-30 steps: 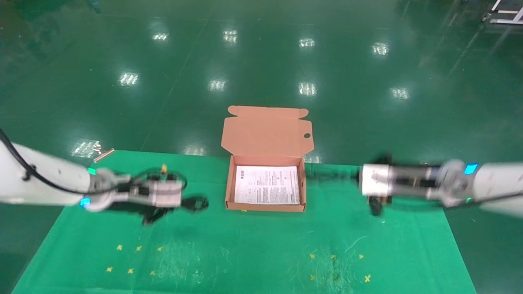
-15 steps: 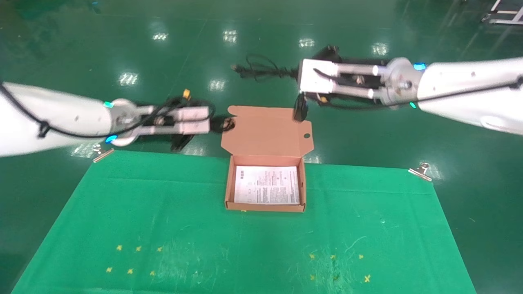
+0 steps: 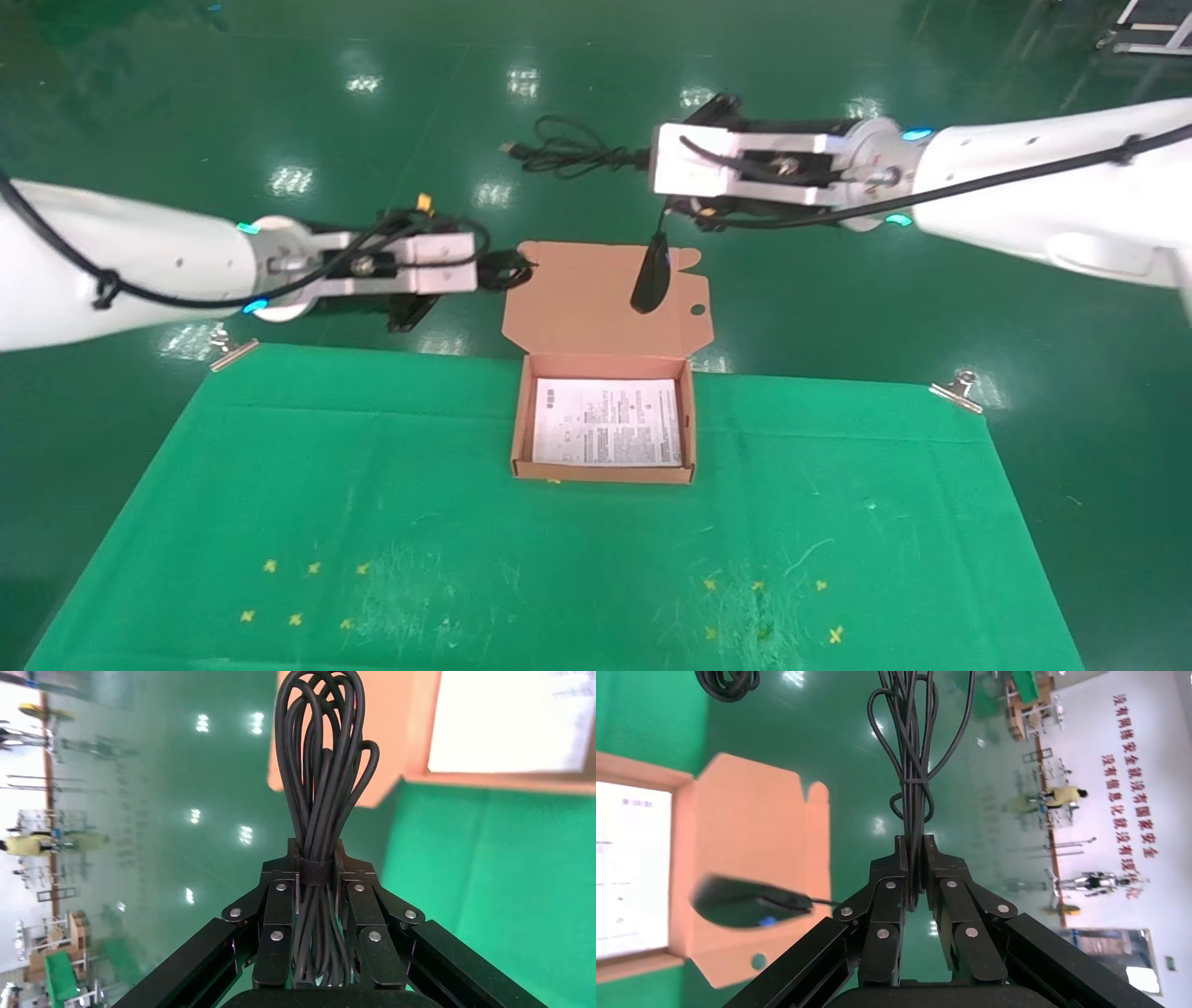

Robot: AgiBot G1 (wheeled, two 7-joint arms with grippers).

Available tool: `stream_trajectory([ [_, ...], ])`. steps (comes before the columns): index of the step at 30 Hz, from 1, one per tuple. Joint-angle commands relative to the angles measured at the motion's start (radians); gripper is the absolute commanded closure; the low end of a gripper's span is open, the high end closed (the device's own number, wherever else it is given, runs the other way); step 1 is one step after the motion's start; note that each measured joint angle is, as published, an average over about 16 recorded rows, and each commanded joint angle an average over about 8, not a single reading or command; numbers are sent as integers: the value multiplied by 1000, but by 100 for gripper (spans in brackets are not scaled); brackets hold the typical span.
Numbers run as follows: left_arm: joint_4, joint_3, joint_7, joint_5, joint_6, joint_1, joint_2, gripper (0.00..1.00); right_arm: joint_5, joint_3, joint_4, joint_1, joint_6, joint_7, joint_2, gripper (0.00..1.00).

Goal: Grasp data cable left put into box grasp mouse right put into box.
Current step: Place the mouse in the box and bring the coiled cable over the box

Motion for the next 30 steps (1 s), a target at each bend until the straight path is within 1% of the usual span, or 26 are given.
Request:
stream_trajectory([
  [1, -3, 3, 1, 4, 3, 6, -7, 100, 1, -3, -3, -3, -3, -1, -8, 100],
  [7, 2, 10, -14, 35, 14, 17, -27, 100, 2, -12, -47, -20, 5, -24, -42, 100],
  [18, 3, 24, -74, 109, 58, 22, -55, 100, 26, -30, -179, -62, 16, -86, -126, 100],
  [24, -13, 29, -103, 136, 83, 24, -67, 100, 74, -59, -227, -93, 30, -112, -152, 100],
  [30, -27, 30, -116, 145, 90, 27, -70, 100, 156, -114, -241, -128, 55, -109, -159, 100],
])
